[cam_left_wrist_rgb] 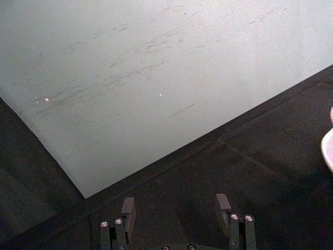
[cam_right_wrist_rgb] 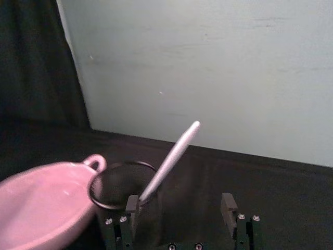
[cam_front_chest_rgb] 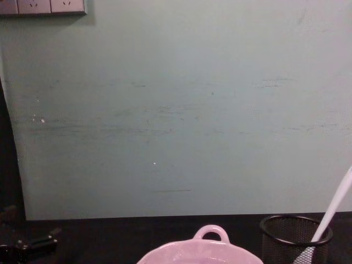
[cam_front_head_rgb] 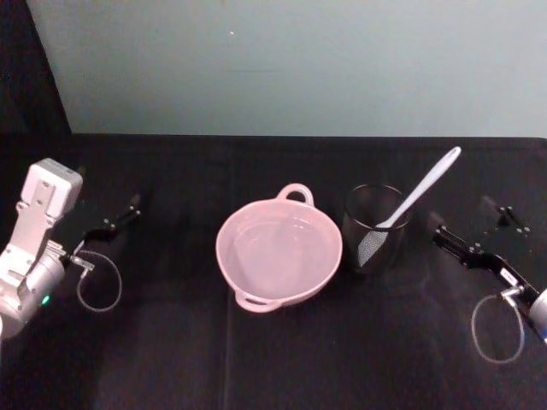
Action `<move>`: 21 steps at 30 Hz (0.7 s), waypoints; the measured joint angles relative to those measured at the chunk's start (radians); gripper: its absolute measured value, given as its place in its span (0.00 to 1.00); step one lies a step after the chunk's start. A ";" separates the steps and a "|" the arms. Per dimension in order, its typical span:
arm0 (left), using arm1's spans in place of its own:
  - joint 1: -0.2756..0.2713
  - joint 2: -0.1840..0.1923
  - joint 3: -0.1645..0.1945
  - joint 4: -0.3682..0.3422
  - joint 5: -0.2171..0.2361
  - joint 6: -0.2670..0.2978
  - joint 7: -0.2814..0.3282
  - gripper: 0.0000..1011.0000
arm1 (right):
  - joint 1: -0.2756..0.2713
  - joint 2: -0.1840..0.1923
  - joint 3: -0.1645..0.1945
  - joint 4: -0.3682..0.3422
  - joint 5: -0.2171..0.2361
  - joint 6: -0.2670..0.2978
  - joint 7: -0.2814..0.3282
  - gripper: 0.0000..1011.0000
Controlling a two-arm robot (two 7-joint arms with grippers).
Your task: Use the one hand to pick up the spoon and stir the clear water in the bowl.
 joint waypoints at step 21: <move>0.000 0.000 0.000 0.000 0.000 0.000 0.000 1.00 | 0.099 -0.182 0.059 0.000 0.170 0.245 -0.062 0.99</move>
